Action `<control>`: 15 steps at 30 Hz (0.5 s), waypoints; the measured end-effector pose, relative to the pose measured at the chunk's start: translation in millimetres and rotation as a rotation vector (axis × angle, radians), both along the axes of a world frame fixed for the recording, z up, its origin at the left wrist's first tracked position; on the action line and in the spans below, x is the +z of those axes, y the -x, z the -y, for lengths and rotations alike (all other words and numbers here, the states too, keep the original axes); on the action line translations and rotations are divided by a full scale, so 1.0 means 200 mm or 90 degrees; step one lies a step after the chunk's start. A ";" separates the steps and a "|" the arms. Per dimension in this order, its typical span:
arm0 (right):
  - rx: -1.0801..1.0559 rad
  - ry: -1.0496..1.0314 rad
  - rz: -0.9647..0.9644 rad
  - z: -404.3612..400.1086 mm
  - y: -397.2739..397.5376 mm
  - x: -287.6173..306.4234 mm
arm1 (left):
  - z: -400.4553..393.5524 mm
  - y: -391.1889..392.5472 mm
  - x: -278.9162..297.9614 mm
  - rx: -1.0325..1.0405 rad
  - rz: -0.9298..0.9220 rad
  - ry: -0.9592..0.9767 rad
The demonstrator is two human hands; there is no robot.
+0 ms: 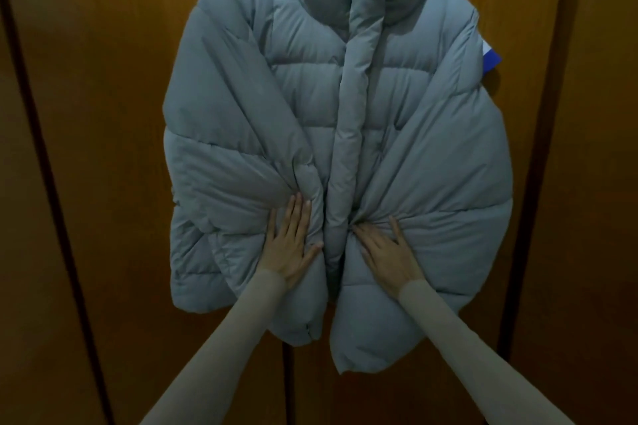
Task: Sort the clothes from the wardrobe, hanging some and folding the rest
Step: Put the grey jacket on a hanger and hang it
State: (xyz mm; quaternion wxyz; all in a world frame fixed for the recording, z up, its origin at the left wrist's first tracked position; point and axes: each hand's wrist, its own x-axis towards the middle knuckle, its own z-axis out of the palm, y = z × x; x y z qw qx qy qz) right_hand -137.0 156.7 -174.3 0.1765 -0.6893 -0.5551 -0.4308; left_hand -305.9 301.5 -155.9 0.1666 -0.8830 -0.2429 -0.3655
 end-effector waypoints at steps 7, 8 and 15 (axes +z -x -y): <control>-0.105 0.140 -0.025 -0.04 -0.11 -0.13 | -0.15 -0.12 -0.02 -0.001 0.011 0.001; -0.110 0.138 -0.026 -0.05 -0.12 -0.12 | -0.16 -0.13 -0.01 0.003 0.006 0.006; -0.133 0.139 -0.051 -0.10 -0.14 -0.09 | -0.22 -0.18 -0.02 -0.007 -0.023 0.037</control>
